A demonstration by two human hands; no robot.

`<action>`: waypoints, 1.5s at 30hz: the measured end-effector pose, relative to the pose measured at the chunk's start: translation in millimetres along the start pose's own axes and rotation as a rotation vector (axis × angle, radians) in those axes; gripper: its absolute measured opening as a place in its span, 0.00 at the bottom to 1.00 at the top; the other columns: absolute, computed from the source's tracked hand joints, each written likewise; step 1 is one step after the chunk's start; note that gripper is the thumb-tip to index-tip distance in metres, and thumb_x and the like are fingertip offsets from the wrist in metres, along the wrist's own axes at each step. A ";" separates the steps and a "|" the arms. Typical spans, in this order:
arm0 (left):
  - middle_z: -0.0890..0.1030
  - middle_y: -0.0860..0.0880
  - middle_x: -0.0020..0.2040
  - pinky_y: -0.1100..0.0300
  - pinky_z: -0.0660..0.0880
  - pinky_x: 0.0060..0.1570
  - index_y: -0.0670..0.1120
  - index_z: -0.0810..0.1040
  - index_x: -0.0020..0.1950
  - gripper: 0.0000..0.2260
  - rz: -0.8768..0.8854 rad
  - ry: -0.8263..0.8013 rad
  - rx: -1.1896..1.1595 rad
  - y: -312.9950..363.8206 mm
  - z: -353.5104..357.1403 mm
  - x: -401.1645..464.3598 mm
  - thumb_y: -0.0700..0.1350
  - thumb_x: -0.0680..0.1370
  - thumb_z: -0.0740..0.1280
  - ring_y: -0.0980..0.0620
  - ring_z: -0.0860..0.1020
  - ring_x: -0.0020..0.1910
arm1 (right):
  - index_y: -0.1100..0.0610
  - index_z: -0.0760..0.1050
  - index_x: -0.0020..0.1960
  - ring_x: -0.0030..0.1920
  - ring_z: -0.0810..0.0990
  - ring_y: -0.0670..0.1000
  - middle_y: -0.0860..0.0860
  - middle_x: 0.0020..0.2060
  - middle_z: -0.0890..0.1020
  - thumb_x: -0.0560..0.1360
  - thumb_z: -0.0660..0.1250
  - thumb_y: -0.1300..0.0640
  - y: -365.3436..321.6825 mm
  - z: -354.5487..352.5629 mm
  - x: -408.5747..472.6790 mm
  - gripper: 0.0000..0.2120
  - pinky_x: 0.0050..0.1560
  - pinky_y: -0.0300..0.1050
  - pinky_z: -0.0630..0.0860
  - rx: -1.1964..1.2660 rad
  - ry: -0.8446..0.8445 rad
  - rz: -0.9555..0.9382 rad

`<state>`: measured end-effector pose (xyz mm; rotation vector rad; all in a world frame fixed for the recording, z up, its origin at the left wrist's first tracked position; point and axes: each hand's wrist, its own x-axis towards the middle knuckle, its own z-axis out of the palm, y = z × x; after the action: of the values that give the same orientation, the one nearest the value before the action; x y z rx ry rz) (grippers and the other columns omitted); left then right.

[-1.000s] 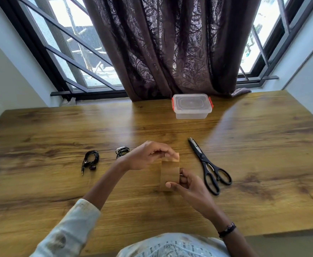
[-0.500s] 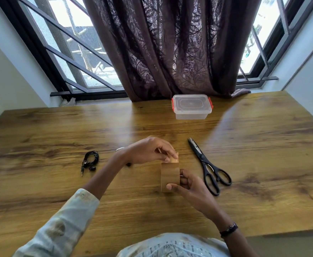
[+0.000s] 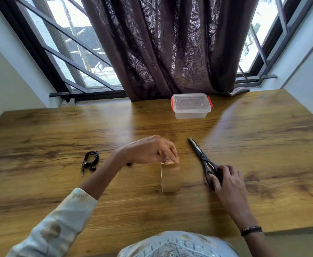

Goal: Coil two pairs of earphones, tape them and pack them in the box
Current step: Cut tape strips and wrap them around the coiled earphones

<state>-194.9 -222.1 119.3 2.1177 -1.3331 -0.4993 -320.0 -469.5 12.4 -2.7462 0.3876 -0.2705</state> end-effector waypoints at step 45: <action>0.79 0.52 0.53 0.73 0.69 0.40 0.49 0.81 0.60 0.15 0.034 -0.028 0.025 1.5 -1.5 -6.5 0.37 0.75 0.70 0.67 0.75 0.44 | 0.42 0.68 0.49 0.45 0.75 0.46 0.41 0.42 0.76 0.57 0.76 0.32 29.0 -117.6 48.7 0.28 0.44 0.39 0.72 0.171 -0.479 -0.518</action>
<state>-197.9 -216.3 121.5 2.1113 -1.3959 -0.5027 -308.2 -547.4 116.4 -2.5785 -0.4544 0.2223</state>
